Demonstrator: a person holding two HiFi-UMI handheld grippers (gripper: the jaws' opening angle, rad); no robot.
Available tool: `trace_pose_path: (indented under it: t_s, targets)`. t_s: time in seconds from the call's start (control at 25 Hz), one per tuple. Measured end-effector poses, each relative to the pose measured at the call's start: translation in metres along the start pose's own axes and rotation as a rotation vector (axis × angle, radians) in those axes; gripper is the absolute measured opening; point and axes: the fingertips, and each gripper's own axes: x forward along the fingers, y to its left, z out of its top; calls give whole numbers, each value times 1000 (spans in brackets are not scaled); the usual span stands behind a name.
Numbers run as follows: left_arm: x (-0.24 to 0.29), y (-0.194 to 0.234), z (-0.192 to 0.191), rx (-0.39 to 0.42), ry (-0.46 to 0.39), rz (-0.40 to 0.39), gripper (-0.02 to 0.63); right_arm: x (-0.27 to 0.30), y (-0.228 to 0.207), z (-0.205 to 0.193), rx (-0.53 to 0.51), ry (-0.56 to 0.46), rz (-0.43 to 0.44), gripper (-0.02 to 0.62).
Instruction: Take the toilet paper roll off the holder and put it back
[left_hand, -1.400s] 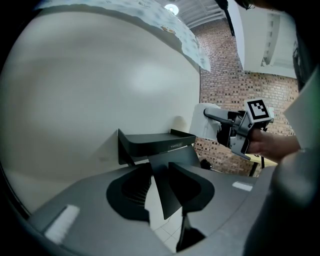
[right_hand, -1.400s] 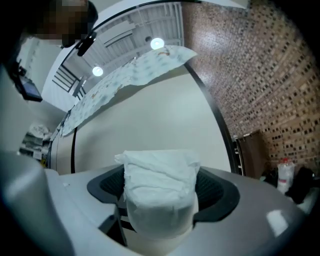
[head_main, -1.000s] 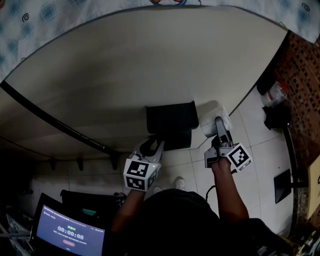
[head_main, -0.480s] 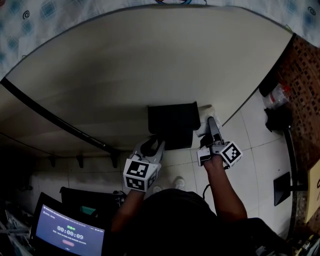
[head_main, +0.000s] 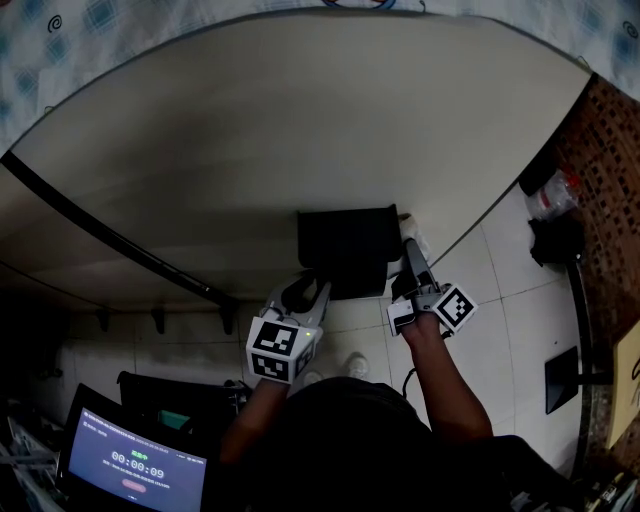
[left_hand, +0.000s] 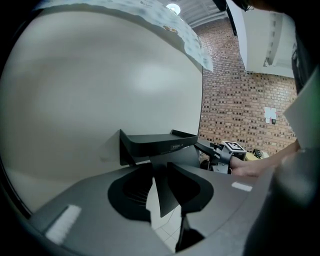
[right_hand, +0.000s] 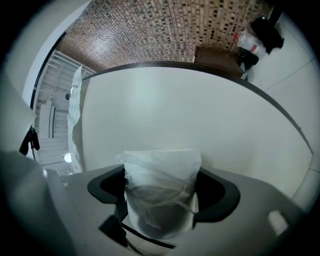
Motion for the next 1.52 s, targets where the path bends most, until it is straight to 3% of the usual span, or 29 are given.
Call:
trace_pose_path:
  t_s: [0.48, 1.2, 1.52]
  targets:
    - [0, 1, 0, -1, -7, -1, 107, 0, 0, -19, 41, 65, 63, 408]
    - [-1, 2, 0, -2, -2, -5, 100, -6, 1, -61, 55, 385, 173, 390]
    - [1, 3, 1, 0, 4, 1, 100, -1, -2, -75, 125, 498, 229, 388]
